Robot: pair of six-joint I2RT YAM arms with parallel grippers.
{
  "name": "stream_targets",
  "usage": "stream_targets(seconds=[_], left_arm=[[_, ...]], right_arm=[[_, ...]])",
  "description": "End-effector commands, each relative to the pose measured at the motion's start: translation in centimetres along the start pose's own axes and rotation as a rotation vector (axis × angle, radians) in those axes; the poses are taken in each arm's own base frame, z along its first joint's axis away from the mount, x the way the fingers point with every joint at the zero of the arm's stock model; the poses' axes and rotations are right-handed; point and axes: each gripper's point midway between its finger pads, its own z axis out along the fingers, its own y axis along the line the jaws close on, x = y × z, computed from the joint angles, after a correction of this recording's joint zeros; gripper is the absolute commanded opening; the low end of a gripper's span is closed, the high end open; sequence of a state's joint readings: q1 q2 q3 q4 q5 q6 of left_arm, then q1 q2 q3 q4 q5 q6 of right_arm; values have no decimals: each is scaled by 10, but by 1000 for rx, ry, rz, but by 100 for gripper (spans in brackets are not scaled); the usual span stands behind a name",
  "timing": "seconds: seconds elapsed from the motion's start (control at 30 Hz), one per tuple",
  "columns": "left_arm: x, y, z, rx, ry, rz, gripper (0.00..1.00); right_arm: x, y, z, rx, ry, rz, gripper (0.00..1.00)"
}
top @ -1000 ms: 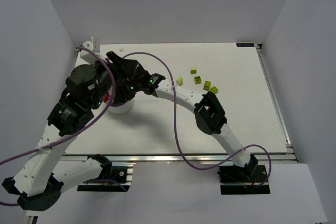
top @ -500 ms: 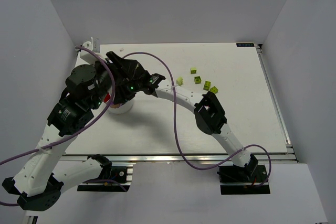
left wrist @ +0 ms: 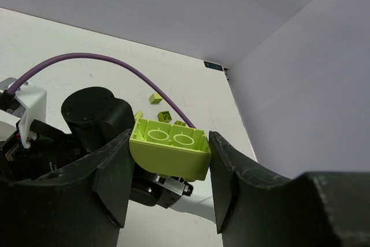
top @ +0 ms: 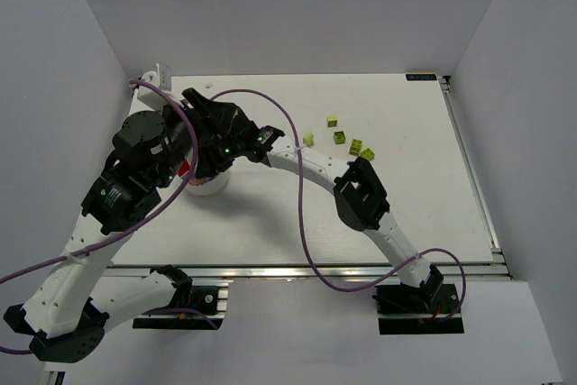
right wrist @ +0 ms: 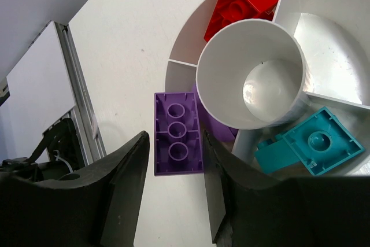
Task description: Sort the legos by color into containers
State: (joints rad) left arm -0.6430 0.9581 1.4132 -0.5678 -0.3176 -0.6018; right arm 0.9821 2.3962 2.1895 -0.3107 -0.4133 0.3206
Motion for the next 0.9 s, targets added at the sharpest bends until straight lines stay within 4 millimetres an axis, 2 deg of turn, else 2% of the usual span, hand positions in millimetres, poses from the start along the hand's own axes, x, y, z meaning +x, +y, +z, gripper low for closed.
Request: stream_targets(seconds=[0.0,0.33,0.5,0.57,0.6,0.63,0.7,0.73,0.77,0.8,0.83,0.87], left_arm=[[-10,-3,-7,18,-24,-5,44],[-11,-3,-8,17,-25,-3,44],[-8,-1,-6,9,-19,-2,44],[-5,1,-6,3,-15,-3,44],[-3,2,-6,-1,-12,-4,44],[-1,3,-5,-4,-9,-4,44],[0,4,-4,-6,-8,-13,44],[2,5,-4,-9,-6,-13,44],[3,6,-3,-13,-3,-15,43],[5,6,-1,-19,3,-20,43],[7,7,0,-21,8,-21,43],[9,8,2,-26,15,-20,42]], right_arm=[[-21,10,-8,-8,-59,-43,48],[-64,25,-38,-7,-175,-81,48],[-76,18,-54,13,-202,-87,48],[-78,9,-62,27,-205,-106,49],[-81,8,-69,29,-209,-122,51],[-80,-1,-75,40,-203,-132,53],[-81,-1,-90,7,-195,-213,59],[-82,-11,-101,7,-197,-232,69],[-65,-15,-102,-32,-157,-243,76],[-68,-15,-115,-36,-167,-302,84],[-65,-27,-125,-27,-165,-308,89],[-46,-36,-127,-51,-127,-310,89]])
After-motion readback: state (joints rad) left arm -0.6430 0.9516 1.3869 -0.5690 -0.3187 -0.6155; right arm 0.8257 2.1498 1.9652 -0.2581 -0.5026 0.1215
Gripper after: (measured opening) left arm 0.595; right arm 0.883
